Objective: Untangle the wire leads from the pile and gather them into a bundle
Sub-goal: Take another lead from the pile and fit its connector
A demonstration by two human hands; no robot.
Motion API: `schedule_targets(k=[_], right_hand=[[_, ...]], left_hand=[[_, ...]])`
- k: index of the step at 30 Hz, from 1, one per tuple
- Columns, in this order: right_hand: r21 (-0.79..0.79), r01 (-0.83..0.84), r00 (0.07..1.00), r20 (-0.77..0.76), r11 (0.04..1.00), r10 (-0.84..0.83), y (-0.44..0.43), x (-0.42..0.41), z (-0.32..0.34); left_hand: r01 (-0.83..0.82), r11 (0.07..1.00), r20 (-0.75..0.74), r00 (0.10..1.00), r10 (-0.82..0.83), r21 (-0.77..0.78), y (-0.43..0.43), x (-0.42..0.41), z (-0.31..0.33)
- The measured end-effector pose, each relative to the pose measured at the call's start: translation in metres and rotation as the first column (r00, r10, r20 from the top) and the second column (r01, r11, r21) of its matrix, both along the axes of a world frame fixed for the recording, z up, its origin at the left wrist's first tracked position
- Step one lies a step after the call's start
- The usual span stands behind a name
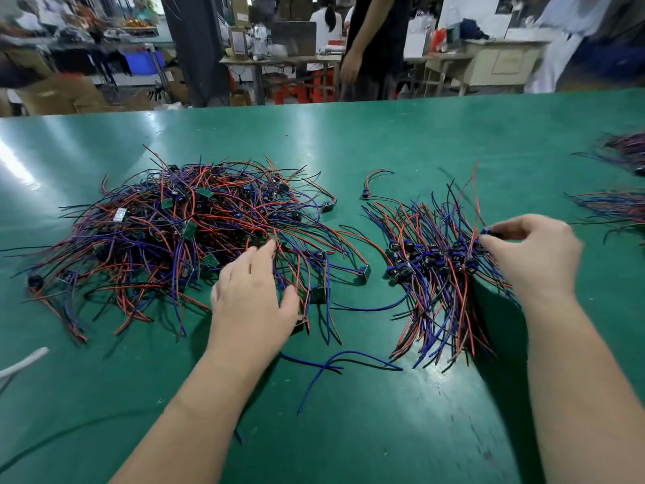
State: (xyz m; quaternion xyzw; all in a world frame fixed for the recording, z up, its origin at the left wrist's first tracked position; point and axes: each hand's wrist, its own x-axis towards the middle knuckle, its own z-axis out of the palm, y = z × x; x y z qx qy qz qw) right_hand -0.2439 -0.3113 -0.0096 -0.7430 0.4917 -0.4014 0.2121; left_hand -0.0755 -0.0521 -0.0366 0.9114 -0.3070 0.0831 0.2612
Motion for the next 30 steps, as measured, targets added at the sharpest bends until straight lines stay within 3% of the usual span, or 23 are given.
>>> schedule_targets(k=[2,5,10,14,18,23,26,30], right_hand=[[0.051,0.019,0.996,-0.089,0.998,-0.015,-0.003,0.002,-0.008],[0.13,-0.045,0.957,-0.278,0.991,0.079,0.0,0.007,-0.015],[0.191,-0.009,0.875,-0.473,0.982,0.1,0.004,0.011,-0.013],[0.082,0.02,0.865,-0.501,0.996,0.024,0.018,0.019,-0.006],[-0.062,-0.183,0.96,-0.226,0.981,0.164,0.048,0.034,0.002],[0.061,-0.515,0.856,-0.015,0.855,0.517,0.091,0.053,0.0],[0.143,-0.658,0.745,-0.023,0.74,0.667,0.102,0.058,-0.008],[0.188,-0.748,0.59,-0.249,0.636,0.768,0.106,0.062,-0.02]], left_hand=[[-0.038,0.988,-0.022,0.999,0.042,0.149,0.0,0.002,-0.005],[-0.047,0.976,0.005,0.999,0.047,0.211,0.0,0.004,-0.008],[-0.073,0.984,0.025,0.997,0.07,0.164,0.002,0.008,-0.005],[-0.057,0.992,-0.019,0.998,0.06,0.11,0.006,0.008,0.0],[-0.02,0.989,-0.081,0.997,0.008,-0.148,0.005,0.005,0.002],[-0.029,0.768,-0.344,0.904,-0.252,-0.639,-0.004,0.003,0.006],[-0.042,0.689,-0.353,0.88,-0.317,-0.723,-0.007,0.003,0.004],[-0.053,0.708,-0.325,0.911,-0.255,-0.705,-0.005,0.004,0.002]])
